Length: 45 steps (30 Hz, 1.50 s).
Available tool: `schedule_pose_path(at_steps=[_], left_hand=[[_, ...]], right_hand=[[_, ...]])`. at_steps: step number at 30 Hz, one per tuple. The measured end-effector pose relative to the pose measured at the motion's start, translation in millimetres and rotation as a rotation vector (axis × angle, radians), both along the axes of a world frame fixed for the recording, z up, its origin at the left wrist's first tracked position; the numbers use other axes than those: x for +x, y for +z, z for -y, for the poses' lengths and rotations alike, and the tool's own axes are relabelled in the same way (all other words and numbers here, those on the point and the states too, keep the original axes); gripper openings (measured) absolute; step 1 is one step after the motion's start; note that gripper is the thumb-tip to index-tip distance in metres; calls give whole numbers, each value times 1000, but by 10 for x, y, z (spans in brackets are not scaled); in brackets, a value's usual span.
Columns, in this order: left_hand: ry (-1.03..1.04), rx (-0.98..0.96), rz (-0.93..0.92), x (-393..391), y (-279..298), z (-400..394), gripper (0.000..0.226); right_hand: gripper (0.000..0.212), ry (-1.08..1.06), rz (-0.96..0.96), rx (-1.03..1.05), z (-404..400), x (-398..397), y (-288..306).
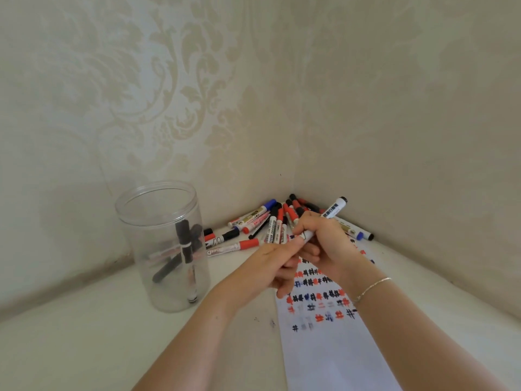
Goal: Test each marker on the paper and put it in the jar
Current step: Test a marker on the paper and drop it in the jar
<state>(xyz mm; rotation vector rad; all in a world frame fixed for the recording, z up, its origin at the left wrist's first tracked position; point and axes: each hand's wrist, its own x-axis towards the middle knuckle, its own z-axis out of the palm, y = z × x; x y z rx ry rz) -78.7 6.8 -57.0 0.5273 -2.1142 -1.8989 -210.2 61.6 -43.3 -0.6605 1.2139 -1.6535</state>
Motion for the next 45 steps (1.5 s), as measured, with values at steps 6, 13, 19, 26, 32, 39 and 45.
schedule_pose_path(at_steps=[6, 13, 19, 26, 32, 39, 45], left_hand=[[-48, 354, -58, -32, -63, 20, 48], [113, 437, -188, 94, -187, 151, 43], [300, -352, 127, -68, -326, 115, 19], [237, -551, 285, -1, -367, 149, 20], [221, -576, 328, -9, -388, 146, 20], [225, -593, 326, -14, -439, 176, 21], [223, -602, 324, -17, -458, 184, 22]], right_hand=[[32, -62, -12, -23, 52, 49, -26], [32, -415, 129, -93, -69, -622, 180], [19, -156, -131, 97, -205, -315, 48], [22, -215, -352, 361, -534, 68, -398], [26, -422, -647, 383, -651, 153, -588], [12, -409, -669, 391, -645, 180, -632], [20, -424, -715, 377, -638, 203, -683]])
